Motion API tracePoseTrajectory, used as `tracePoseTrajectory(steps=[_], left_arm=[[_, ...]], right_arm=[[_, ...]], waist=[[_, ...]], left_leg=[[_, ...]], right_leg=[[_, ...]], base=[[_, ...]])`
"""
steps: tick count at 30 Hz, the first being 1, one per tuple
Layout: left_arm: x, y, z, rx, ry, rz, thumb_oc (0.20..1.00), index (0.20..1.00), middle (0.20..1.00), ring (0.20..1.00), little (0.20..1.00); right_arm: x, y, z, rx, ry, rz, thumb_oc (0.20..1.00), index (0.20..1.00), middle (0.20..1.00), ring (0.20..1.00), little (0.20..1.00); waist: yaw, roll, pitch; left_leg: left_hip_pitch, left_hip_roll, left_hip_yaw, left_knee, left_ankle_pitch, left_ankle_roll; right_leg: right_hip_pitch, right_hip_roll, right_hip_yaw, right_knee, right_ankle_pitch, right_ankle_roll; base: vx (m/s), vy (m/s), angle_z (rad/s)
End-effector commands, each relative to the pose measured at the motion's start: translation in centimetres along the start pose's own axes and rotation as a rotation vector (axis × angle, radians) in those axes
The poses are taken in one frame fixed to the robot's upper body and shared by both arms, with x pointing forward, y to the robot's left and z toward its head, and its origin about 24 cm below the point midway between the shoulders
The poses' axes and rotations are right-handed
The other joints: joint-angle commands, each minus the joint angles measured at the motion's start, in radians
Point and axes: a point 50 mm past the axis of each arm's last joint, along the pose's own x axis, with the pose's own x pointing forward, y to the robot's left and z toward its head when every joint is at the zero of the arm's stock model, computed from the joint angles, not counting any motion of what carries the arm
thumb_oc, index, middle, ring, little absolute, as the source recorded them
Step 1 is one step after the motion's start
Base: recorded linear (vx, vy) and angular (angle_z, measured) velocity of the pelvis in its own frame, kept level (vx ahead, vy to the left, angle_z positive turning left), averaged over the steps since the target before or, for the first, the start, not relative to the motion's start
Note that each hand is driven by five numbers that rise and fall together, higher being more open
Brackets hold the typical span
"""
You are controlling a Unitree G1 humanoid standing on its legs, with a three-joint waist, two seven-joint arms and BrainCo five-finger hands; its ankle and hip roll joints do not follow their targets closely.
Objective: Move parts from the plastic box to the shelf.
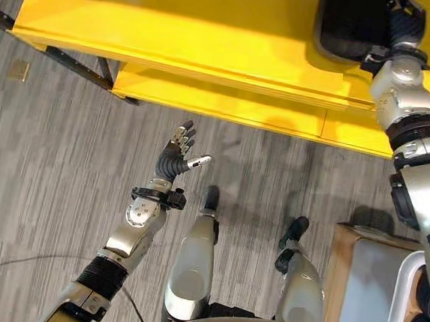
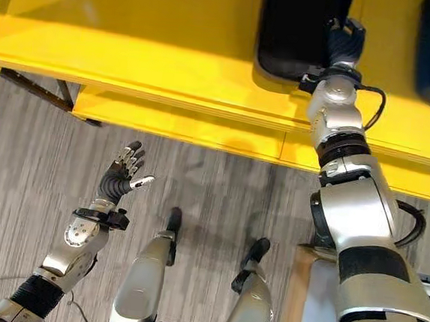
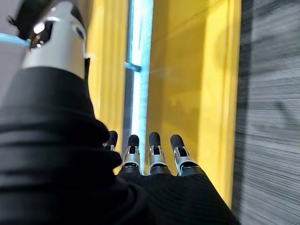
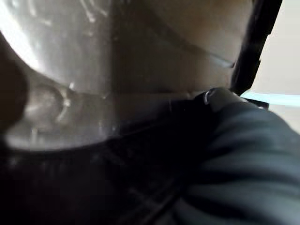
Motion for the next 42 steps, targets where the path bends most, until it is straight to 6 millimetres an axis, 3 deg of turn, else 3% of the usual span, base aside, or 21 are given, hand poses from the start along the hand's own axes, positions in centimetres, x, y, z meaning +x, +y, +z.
tracePoseTrajectory(steps=[1, 10, 11, 14, 15, 19, 31, 42], left_arm=[[-0.1, -0.2, 2.0, 0.013, -0.097, -0.052, 1.0, 1.0, 1.0, 1.0, 1.0], [0.3, -0.6, 2.3, 0.002, -0.109, -0.062, 1.0, 1.0, 1.0, 1.0, 1.0], [0.3, -0.7, 2.3, 0.0, -0.109, -0.059, 1.0, 1.0, 1.0, 1.0, 1.0], [0.5, -0.9, 2.4, 0.013, -0.116, -0.074, 1.0, 1.0, 1.0, 1.0, 1.0], [0.5, -0.9, 2.4, 0.013, -0.116, -0.073, 1.0, 1.0, 1.0, 1.0, 1.0], [0.6, -1.1, 2.6, 0.015, -0.123, -0.082, 1.0, 1.0, 1.0, 1.0, 1.0], [0.9, -1.7, 2.8, 0.002, -0.135, -0.098, 1.0, 1.0, 1.0, 1.0, 1.0], [1.3, -2.4, 3.1, -0.011, -0.148, -0.12, 1.0, 1.0, 1.0, 1.0, 1.0]], right_arm=[[0.8, -0.5, 5.6, 0.091, -0.166, -0.003, 0.2, 0.2, 0.2, 0.2, 0.2], [1.4, -1.9, 5.4, 0.082, -0.11, -0.077, 0.2, 0.2, 0.2, 0.2, 0.2], [1.4, -2.0, 5.3, 0.086, -0.104, -0.083, 0.2, 0.2, 0.2, 0.2, 0.2], [1.5, -2.5, 5.5, 0.088, -0.1, -0.107, 0.2, 0.2, 0.2, 0.2, 0.2], [1.5, -2.5, 5.5, 0.087, -0.1, -0.107, 0.2, 0.2, 0.2, 0.2, 0.2], [1.6, -2.4, 5.3, 0.048, -0.089, -0.107, 0.2, 0.2, 0.2, 0.2, 0.2], [1.8, -3.4, 7.3, -0.004, -0.135, -0.146, 0.2, 0.2, 0.2, 0.2, 0.2], [2.1, -6.7, 7.8, 0.057, -0.11, -0.262, 0.2, 0.2, 0.2, 0.2, 0.2]], waist=[[0.007, -0.014, -0.047], [0.022, 0.007, -0.033], [0.023, 0.007, -0.036], [0.026, 0.013, -0.03], [0.026, 0.011, -0.034], [0.031, 0.014, -0.031], [0.055, 0.008, -0.023], [0.073, 0.016, -0.032]], left_leg=[[-0.05, 0.038, -0.038, 0.048, 0.013, -0.039], [-0.091, 0.025, -0.057, 0.068, 0.009, -0.034], [-0.084, 0.027, -0.064, 0.073, -0.016, -0.042], [-0.104, 0.017, -0.066, 0.074, 0.005, -0.032], [-0.095, 0.019, -0.072, 0.075, -0.017, -0.04], [-0.104, 0.013, -0.076, 0.078, -0.019, -0.038], [-0.141, -0.003, -0.096, 0.077, -0.015, -0.034], [-0.18, -0.038, -0.111, 0.091, -0.028, -0.027]], right_leg=[[0.107, -0.049, 0.021, 0.146, -0.092, 0.041], [0.083, -0.052, 0.011, 0.168, -0.101, 0.04], [0.091, -0.051, 0.017, 0.174, -0.121, 0.048], [0.08, -0.055, 0.004, 0.171, -0.104, 0.039], [0.087, -0.052, 0.012, 0.174, -0.122, 0.047], [0.088, -0.053, 0.005, 0.174, -0.127, 0.047], [0.098, -0.05, -0.026, 0.146, -0.121, 0.049], [0.12, -0.059, -0.054, 0.122, -0.123, 0.05]], base=[[0.0, 0.0, 0.0], [0.0, -0.007, 0.05], [0.0, -0.003, 0.05], [0.02, -0.013, 0.04], [0.0, -0.007, 0.03], [0.02, -0.012, 0.07], [0.01, -0.006, 0.04], [0.03, 0.0, 0.1]])
